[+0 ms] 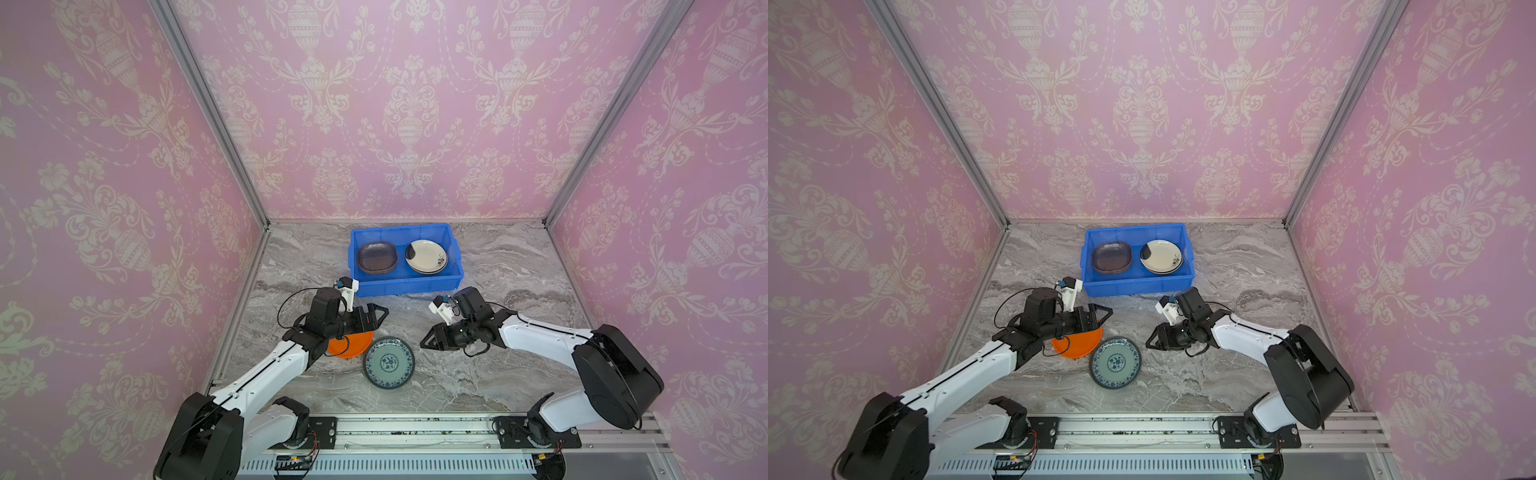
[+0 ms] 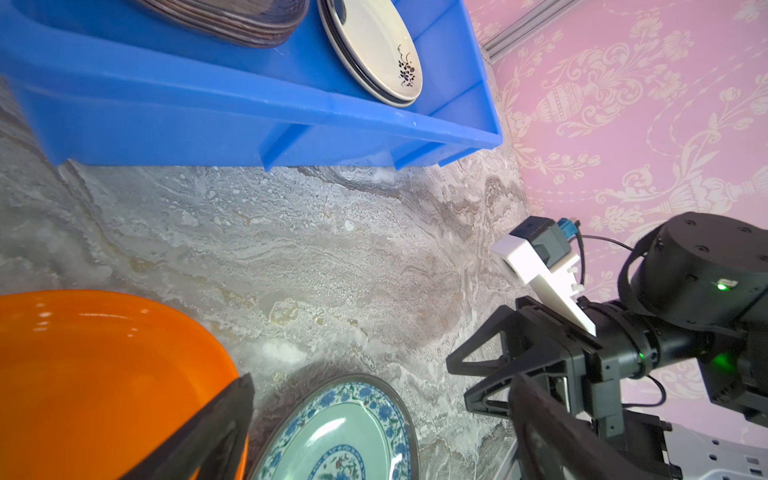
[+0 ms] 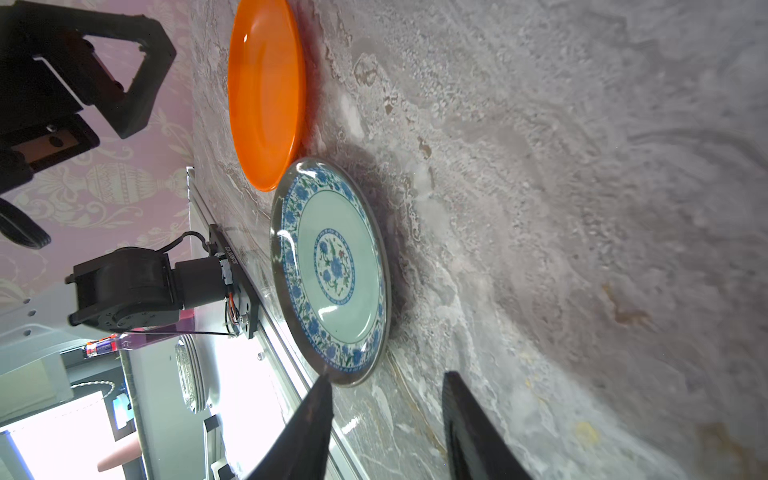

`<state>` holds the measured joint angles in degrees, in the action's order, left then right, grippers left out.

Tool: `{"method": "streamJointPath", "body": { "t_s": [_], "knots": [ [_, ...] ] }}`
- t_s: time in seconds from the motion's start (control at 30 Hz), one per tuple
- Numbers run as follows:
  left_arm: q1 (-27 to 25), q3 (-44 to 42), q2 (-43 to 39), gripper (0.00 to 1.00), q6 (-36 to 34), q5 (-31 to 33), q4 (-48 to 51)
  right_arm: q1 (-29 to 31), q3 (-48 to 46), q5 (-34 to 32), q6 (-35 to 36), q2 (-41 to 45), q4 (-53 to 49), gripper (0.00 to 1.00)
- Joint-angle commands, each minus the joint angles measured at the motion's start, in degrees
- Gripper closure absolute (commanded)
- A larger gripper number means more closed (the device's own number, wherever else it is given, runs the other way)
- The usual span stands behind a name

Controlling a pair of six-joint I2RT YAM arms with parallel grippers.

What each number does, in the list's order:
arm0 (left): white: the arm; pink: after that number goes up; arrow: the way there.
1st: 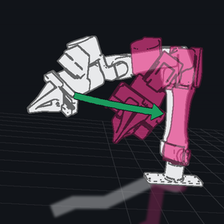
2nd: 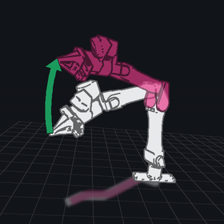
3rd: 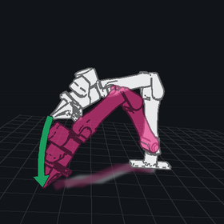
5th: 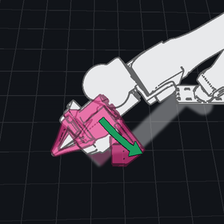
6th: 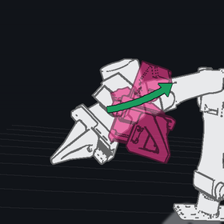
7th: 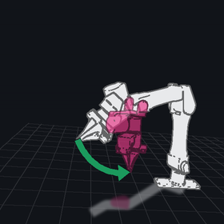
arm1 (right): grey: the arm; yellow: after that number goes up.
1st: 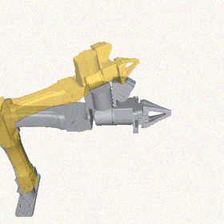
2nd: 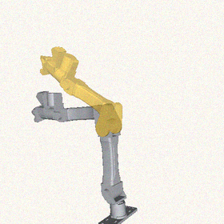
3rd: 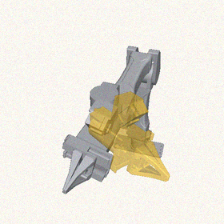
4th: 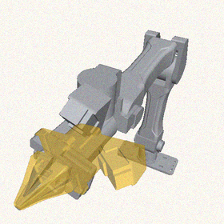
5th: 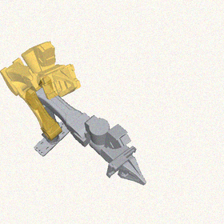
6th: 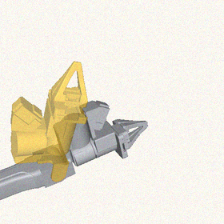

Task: Place the plates into the plastic bin on the countertop
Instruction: 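Reach the right gripper to the blue-patterned plate's rim and close on it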

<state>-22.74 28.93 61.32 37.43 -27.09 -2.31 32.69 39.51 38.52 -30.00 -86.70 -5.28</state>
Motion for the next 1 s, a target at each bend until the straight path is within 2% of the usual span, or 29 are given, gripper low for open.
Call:
{"method": "streamJointPath", "body": {
  "t_s": [0.0,0.2,0.37,0.97],
  "knots": [
    [-0.38,-0.76,-3.37,0.03,0.35,1.14,4.81,0.92,-0.22,4.21,-2.37,-3.56,5.64,0.55],
    [-0.46,-1.26,-5.71,0.03,-0.60,2.65,7.67,3.04,-0.61,6.76,-7.66,-10.35,14.49,0.56],
    [-0.50,-1.45,-5.02,0.03,-0.25,2.43,6.96,4.14,-0.70,7.13,-9.87,-13.80,17.60,0.62],
    [-0.46,-0.94,-4.03,0.03,0.02,4.31,6.59,4.58,-0.21,4.01,-8.95,-17.65,15.68,0.78]
  ]
}}
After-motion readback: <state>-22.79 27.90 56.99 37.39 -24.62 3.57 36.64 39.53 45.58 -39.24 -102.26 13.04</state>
